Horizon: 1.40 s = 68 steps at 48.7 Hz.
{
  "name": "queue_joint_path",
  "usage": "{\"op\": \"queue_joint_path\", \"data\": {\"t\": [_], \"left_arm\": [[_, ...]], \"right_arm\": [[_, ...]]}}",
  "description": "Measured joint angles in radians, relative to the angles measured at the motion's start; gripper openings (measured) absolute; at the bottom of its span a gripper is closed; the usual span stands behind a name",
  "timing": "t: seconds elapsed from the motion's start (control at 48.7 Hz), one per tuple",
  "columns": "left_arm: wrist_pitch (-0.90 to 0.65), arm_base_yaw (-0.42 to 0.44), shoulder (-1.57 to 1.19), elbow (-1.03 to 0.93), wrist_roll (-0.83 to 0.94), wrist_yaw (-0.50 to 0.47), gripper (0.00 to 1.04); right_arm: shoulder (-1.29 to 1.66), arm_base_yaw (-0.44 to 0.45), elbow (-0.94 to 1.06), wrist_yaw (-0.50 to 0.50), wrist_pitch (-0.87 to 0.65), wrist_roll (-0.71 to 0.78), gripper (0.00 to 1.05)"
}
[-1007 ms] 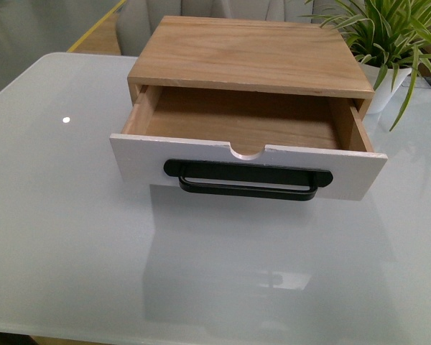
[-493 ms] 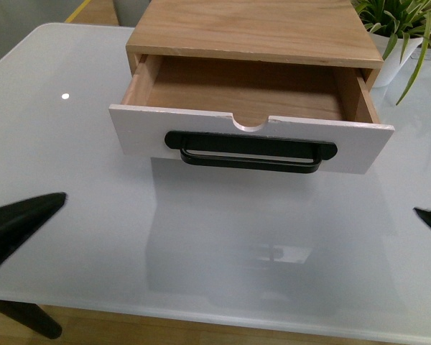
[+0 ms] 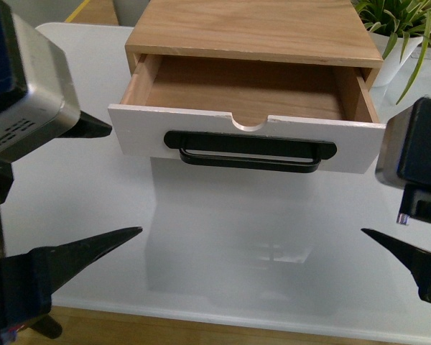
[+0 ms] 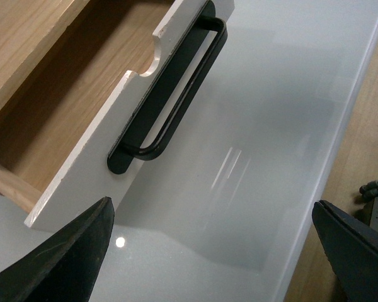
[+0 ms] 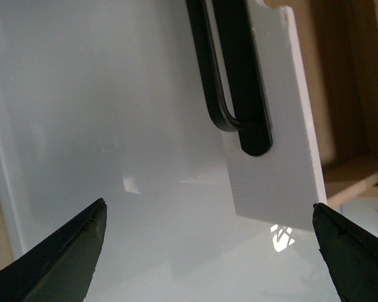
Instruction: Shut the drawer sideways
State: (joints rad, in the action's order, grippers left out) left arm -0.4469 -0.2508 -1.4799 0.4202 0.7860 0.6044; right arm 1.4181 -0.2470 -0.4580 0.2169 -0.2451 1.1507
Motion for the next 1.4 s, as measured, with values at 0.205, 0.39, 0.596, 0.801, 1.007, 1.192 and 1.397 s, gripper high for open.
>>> {"op": "queue_joint_path", "data": {"t": [0.205,0.39,0.596,0.801,1.007,1.192,1.397], "left_arm": [[-0.02,-0.017,-0.113,0.075,0.034,0.014,0.96],[-0.013,-0.047,-0.206,0.149,0.07,0.026,0.96],[0.003,-0.083,-0.315,0.249,0.089,0.03,0.96],[0.011,-0.114,-0.372,0.308,0.088,0.037,0.96],[0.059,-0.134,-0.406,0.354,0.097,0.043,0.96],[0.09,-0.137,-0.456,0.409,0.105,0.037,0.96],[0.108,-0.136,-0.486,0.439,0.108,0.031,0.96]], "right_arm": [[0.039,-0.043,-0.024,0.035,0.023,0.075,0.96],[0.089,-0.069,-0.045,0.061,0.023,0.106,0.96],[0.177,-0.066,-0.076,0.077,0.007,0.14,0.96],[0.245,-0.051,-0.114,0.09,-0.002,0.153,0.96],[0.296,-0.048,-0.159,0.094,-0.005,0.153,0.96],[0.331,-0.051,-0.192,0.09,-0.007,0.153,0.96],[0.355,-0.054,-0.214,0.09,-0.01,0.153,0.96]]}}
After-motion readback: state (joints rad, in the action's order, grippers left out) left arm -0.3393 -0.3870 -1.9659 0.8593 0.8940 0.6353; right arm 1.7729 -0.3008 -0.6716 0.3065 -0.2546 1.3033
